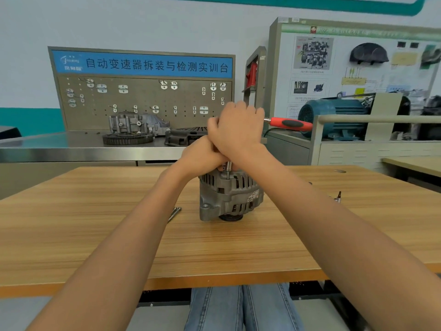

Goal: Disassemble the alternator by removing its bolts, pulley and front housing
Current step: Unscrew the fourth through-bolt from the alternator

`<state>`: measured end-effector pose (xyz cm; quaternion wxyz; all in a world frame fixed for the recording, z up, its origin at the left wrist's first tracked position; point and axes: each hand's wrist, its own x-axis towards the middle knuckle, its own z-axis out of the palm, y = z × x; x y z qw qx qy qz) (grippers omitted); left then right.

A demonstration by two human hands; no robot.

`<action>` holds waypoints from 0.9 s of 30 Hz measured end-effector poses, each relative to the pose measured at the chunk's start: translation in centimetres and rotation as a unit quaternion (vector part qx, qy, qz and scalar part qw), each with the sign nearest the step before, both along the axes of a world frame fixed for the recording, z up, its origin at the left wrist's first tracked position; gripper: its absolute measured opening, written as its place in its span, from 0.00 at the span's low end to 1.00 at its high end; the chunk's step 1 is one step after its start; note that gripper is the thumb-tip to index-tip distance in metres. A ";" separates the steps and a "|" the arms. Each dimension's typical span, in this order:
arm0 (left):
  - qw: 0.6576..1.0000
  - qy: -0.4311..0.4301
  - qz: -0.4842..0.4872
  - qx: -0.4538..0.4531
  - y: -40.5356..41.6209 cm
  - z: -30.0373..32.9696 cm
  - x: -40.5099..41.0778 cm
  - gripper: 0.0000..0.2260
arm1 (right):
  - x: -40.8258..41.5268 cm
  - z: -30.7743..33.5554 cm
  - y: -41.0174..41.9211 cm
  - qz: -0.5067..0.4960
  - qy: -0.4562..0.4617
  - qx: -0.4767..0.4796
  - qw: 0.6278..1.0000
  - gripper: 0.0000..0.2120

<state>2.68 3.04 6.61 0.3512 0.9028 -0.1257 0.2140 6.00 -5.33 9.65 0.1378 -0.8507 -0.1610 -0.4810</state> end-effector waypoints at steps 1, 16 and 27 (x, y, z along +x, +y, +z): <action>1.000 0.005 -0.006 -0.003 0.0 0.0 -0.1 0.17 | -0.1 -0.2 -0.2 0.058 -0.011 0.035 0.998 0.12; 0.998 0.035 -0.050 -0.017 0.4 -0.1 -0.2 0.12 | -0.1 0.8 -0.3 0.558 0.262 0.498 0.609 0.31; 0.999 -0.027 -0.022 0.013 0.0 0.0 0.0 0.19 | -0.3 -1.5 0.4 0.097 -0.050 0.146 0.983 0.12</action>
